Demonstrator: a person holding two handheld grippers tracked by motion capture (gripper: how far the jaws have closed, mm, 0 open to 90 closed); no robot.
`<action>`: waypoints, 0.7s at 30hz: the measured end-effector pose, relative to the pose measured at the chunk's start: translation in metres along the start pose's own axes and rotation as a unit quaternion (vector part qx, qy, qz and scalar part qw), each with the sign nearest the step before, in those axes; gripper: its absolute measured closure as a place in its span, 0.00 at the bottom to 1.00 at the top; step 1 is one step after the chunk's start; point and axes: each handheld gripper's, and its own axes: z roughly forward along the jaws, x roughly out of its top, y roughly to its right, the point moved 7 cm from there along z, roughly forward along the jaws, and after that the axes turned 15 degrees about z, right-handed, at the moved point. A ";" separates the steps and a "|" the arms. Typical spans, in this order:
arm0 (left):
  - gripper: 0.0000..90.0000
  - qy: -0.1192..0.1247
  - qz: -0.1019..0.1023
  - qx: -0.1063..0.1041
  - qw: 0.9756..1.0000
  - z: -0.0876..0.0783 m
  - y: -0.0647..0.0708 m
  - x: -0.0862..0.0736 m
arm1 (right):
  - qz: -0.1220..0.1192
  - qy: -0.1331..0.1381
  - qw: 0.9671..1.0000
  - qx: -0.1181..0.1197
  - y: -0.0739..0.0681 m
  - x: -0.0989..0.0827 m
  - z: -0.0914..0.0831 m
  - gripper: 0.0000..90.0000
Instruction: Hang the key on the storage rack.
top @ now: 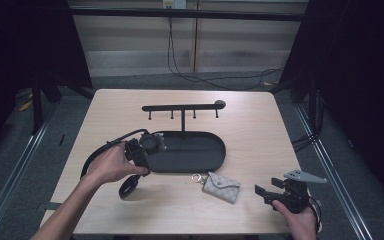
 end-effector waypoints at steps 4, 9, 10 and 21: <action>0.79 -0.004 -0.017 0.010 1.000 -0.007 -0.008 -0.006 | -0.001 -0.002 1.000 0.002 0.000 0.000 0.000 0.27; 0.79 0.003 -0.035 0.009 0.999 -0.020 -0.014 -0.013 | 0.001 -0.002 1.000 0.001 0.000 0.000 0.001 0.27; 0.79 0.005 -0.036 0.011 0.999 -0.022 -0.014 -0.013 | 0.000 -0.002 1.000 0.001 0.000 0.000 0.001 0.27; 0.79 0.011 -0.046 0.022 0.999 -0.043 -0.018 -0.017 | 0.000 -0.003 1.000 0.001 0.000 0.000 0.001 0.27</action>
